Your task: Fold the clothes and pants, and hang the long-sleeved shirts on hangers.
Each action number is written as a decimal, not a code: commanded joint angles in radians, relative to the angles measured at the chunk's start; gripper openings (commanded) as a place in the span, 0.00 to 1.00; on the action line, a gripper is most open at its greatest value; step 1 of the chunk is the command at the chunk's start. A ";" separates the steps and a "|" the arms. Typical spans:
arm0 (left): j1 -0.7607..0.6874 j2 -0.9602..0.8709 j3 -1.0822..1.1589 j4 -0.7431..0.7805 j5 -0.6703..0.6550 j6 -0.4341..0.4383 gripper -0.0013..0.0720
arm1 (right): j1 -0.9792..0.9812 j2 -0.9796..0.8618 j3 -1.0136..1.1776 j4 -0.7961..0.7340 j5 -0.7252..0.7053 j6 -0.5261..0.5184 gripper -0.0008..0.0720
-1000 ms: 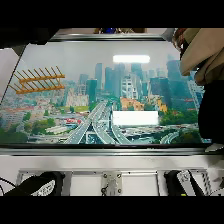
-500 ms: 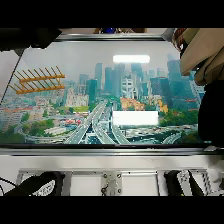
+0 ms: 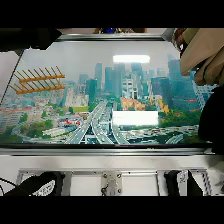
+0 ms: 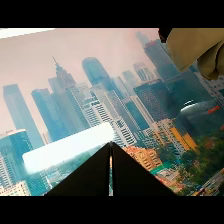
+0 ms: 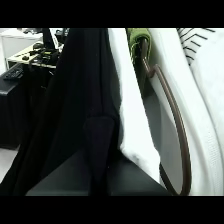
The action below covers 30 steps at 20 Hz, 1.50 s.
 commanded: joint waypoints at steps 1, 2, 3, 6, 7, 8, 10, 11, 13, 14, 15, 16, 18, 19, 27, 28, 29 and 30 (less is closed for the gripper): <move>0.000 0.000 0.000 0.000 -0.006 0.008 0.04 | 0.001 0.009 -0.001 -0.009 0.045 0.016 0.05; 0.000 -0.001 0.000 0.000 -0.006 0.008 0.04 | 0.001 0.009 0.000 0.010 0.037 0.016 0.05; 0.000 -0.001 0.000 0.000 -0.006 0.008 0.04 | 0.002 0.010 0.000 0.042 0.021 0.016 0.06; 0.000 0.000 0.000 0.000 -0.006 0.008 0.04 | 0.002 0.026 0.000 0.183 -0.115 0.015 0.07; 0.000 -0.001 0.000 0.000 -0.007 0.008 0.04 | 0.002 0.036 0.000 0.227 -0.176 0.016 0.19; 0.000 -0.001 0.000 0.000 -0.007 0.008 0.04 | 0.002 0.046 0.000 0.260 -0.252 0.015 0.54; 0.000 -0.001 0.000 0.000 -0.007 0.008 0.04 | 0.002 0.060 0.000 0.321 -0.365 0.016 0.98; 0.000 -0.001 0.000 0.000 -0.007 0.008 0.04 | 0.002 0.070 0.000 0.351 -0.391 0.016 0.98; 0.000 -0.001 0.000 0.000 -0.008 0.008 0.04 | 0.002 0.090 0.000 0.402 -0.413 0.015 0.98; 0.000 -0.001 0.000 0.000 -0.011 0.008 0.04 | 0.002 0.097 0.000 0.438 -0.417 0.015 0.98; 0.000 -0.001 0.000 0.000 -0.014 0.008 0.04 | 0.002 0.099 0.000 0.484 -0.417 0.015 0.98; 0.000 -0.001 0.000 0.000 -0.017 0.008 0.04 | 0.004 0.105 0.000 0.545 -0.415 0.013 0.98; 0.000 -0.001 0.000 0.000 -0.029 0.008 0.04 | 0.042 0.109 0.000 0.687 -0.403 -0.072 0.98; 0.000 -0.001 -0.001 0.000 -0.035 0.008 0.04 | 0.079 0.108 0.000 0.771 -0.375 -0.153 0.98; 0.000 -0.001 -0.001 0.000 -0.037 0.008 0.04 | 0.674 -0.002 0.000 1.167 -0.003 -0.803 0.98; 0.000 -0.001 -0.001 0.000 -0.038 0.008 0.04 | 0.754 -0.027 0.000 1.167 0.062 -0.822 0.98; 0.000 -0.001 -0.001 0.000 -0.039 0.007 0.04 | 0.836 -0.058 0.000 1.167 0.129 -0.828 0.98; 0.000 -0.001 -0.001 0.000 -0.041 0.007 0.04 | 0.911 -0.091 0.000 1.167 0.187 -0.828 0.98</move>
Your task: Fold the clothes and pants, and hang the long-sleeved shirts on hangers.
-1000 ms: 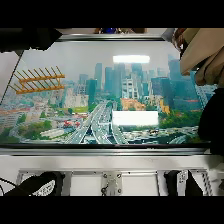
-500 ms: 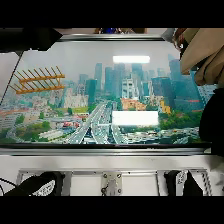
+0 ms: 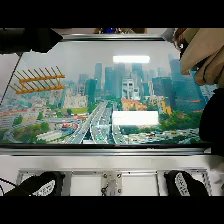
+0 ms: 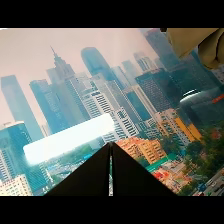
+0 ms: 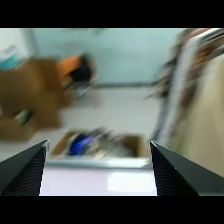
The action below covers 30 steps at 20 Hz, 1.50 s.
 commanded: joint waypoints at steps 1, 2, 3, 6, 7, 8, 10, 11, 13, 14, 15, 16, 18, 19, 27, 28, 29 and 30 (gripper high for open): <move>0.000 -0.001 0.000 0.000 -0.013 -0.002 0.04 | 0.279 -0.102 -0.001 0.056 0.240 -0.107 0.98; -0.002 -0.001 0.000 0.000 -0.029 -0.008 0.04 | 0.338 -0.135 -0.001 0.056 0.288 -0.107 0.98; -0.002 -0.001 -0.001 0.000 -0.046 -0.018 0.04 | 0.396 -0.170 -0.001 0.055 0.335 -0.107 0.98; -0.002 -0.001 -0.001 0.000 -0.095 -0.036 0.04 | 0.532 -0.270 -0.001 0.055 0.434 -0.106 0.98; -0.002 -0.001 -0.001 0.000 -0.101 -0.036 0.04 | 0.571 -0.303 -0.001 0.055 0.455 -0.106 0.98; -0.002 -0.001 -0.001 0.000 -0.108 -0.039 0.04 | 0.600 -0.333 -0.001 0.055 0.469 -0.106 0.98; -0.002 -0.001 -0.001 0.000 -0.118 -0.045 0.04 | 0.647 -0.387 -0.001 0.055 0.482 -0.106 0.81; -0.002 -0.001 -0.001 0.000 -0.124 -0.045 0.04 | 0.662 -0.406 -0.001 0.055 0.488 -0.106 0.68; -0.002 -0.001 -0.001 0.000 -0.135 -0.045 0.04 | 0.677 -0.434 -0.001 0.056 0.496 -0.102 0.62; -0.002 -0.001 -0.001 0.000 -0.135 -0.045 0.04 | 0.678 -0.442 -0.001 0.056 0.497 -0.102 0.61; -0.002 -0.001 -0.001 0.000 -0.136 -0.045 0.04 | 0.678 -0.445 -0.001 0.056 0.497 -0.102 0.38; -0.002 -0.001 -0.001 0.000 -0.136 -0.045 0.04 | 0.678 -0.446 -0.001 0.056 0.497 -0.103 0.03; -0.002 -0.001 -0.001 -0.001 -0.136 -0.046 0.04 | 0.678 -0.446 -0.001 0.056 0.497 -0.103 0.05; -0.002 -0.001 -0.001 -0.001 -0.135 -0.045 0.04 | 0.678 -0.446 -0.001 0.056 0.497 -0.103 0.05; -0.002 -0.001 0.000 -0.001 -0.135 -0.046 0.04 | 0.678 -0.446 -0.001 0.056 0.497 -0.103 0.05; -0.002 -0.001 0.000 -0.001 -0.135 -0.046 0.04 | 0.678 -0.446 -0.001 0.056 0.497 -0.103 0.05; -0.002 -0.001 0.000 -0.002 -0.135 -0.046 0.04 | 0.678 -0.446 -0.001 0.056 0.497 -0.103 0.05; -0.002 -0.001 -0.001 -0.002 -0.135 -0.046 0.04 | 0.678 -0.446 -0.001 0.056 0.497 -0.103 0.05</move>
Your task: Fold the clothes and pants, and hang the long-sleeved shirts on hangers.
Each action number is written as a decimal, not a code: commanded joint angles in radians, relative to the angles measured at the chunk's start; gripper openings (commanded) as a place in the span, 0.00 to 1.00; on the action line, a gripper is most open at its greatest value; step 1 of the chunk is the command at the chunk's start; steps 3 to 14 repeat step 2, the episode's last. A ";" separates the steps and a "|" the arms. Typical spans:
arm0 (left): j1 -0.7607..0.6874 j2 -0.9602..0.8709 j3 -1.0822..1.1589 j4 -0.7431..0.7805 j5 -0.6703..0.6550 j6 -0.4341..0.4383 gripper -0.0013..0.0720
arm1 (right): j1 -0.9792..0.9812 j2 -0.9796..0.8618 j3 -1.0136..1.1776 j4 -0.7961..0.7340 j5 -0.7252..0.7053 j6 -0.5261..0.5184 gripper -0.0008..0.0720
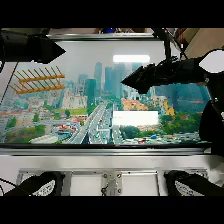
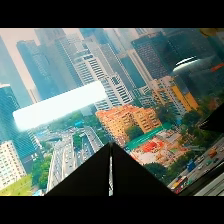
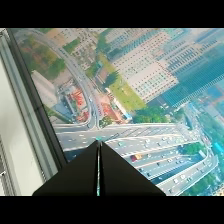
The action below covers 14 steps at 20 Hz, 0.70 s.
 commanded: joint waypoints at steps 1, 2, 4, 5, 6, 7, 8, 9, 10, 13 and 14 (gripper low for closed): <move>0.000 -0.001 0.000 -0.001 0.000 0.000 0.04 | 0.001 -0.001 0.000 0.000 0.000 0.000 0.05; 0.000 -0.001 0.000 -0.001 0.000 0.000 0.04 | 0.001 -0.001 0.000 0.000 0.000 0.000 0.05; 0.000 -0.001 0.000 -0.001 0.000 0.000 0.04 | 0.001 -0.001 0.000 0.000 0.000 0.000 0.05; 0.000 -0.001 0.000 -0.001 0.000 0.000 0.04 | 0.001 -0.001 0.000 0.000 0.000 0.000 0.05; 0.000 -0.001 0.000 -0.001 0.000 0.000 0.04 | 0.001 -0.001 0.000 0.000 0.000 0.000 0.05; 0.000 -0.001 0.000 -0.001 0.000 0.000 0.04 | 0.001 -0.001 0.000 0.000 0.000 0.000 0.05; 0.000 -0.001 0.000 -0.001 0.000 0.000 0.04 | 0.001 -0.001 0.000 0.000 0.000 0.000 0.05; 0.000 -0.001 0.000 -0.001 0.000 0.000 0.04 | 0.001 -0.001 0.000 0.000 0.000 0.000 0.05; 0.000 -0.001 0.000 -0.001 0.000 0.000 0.04 | 0.001 -0.001 0.000 0.000 0.000 0.000 0.05; 0.000 -0.001 0.000 -0.001 0.000 0.000 0.04 | 0.001 -0.001 0.000 0.000 0.000 0.000 0.05; 0.000 -0.001 0.000 -0.001 0.000 0.000 0.04 | 0.001 -0.001 0.000 0.000 0.000 0.000 0.05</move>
